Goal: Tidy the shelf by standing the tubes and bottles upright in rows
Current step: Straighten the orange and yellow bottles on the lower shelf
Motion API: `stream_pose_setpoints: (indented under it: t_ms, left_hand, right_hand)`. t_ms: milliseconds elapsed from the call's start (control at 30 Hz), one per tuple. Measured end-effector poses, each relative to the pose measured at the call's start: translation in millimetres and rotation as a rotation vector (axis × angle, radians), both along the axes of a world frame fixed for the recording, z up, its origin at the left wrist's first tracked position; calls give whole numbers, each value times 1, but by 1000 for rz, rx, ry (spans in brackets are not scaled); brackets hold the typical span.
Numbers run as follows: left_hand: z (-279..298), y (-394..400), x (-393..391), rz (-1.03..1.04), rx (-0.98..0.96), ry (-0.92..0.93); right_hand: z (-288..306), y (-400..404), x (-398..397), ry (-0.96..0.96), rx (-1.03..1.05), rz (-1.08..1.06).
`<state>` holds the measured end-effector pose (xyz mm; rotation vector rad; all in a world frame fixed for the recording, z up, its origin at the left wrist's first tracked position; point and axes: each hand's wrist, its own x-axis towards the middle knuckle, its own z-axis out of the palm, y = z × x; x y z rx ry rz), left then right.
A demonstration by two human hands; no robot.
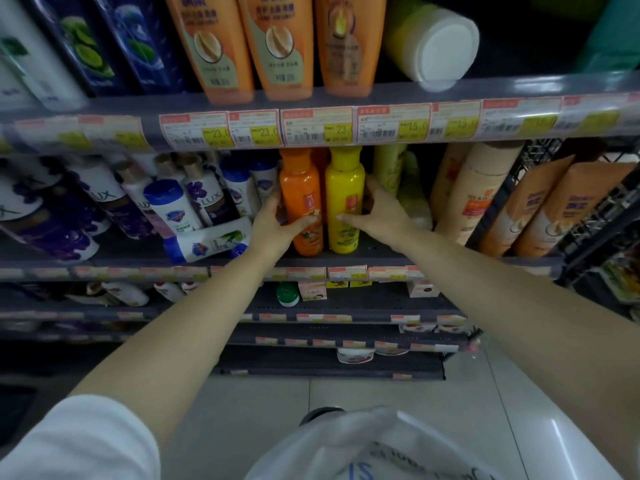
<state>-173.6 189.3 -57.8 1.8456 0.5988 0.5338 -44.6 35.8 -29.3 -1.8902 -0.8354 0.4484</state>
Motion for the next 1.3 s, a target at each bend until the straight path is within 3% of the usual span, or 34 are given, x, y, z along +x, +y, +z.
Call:
stream_pose_setpoints:
  t_ms: [267,667,867,1000,1300]
  left_hand:
    - [-5,5,-3,-47,-55,-16]
    - [-3,-3,-4,-13,-36,-14]
    - [-10,-9,-9,42,-95,-62]
    - [-14,-21,-11,145,-107,-116]
    - [-10,-26,-9,216,-98,-159]
  right_hand:
    - [-5,4,-17,-94,44,-155]
    - [-11,-8,-19,-68,-61,-100]
    - [-30,-46,-2,-181,-66,-337]
    - [-33,-53,7,-297,-178,-415]
    - [-46,-38,18,-286,-434,-498]
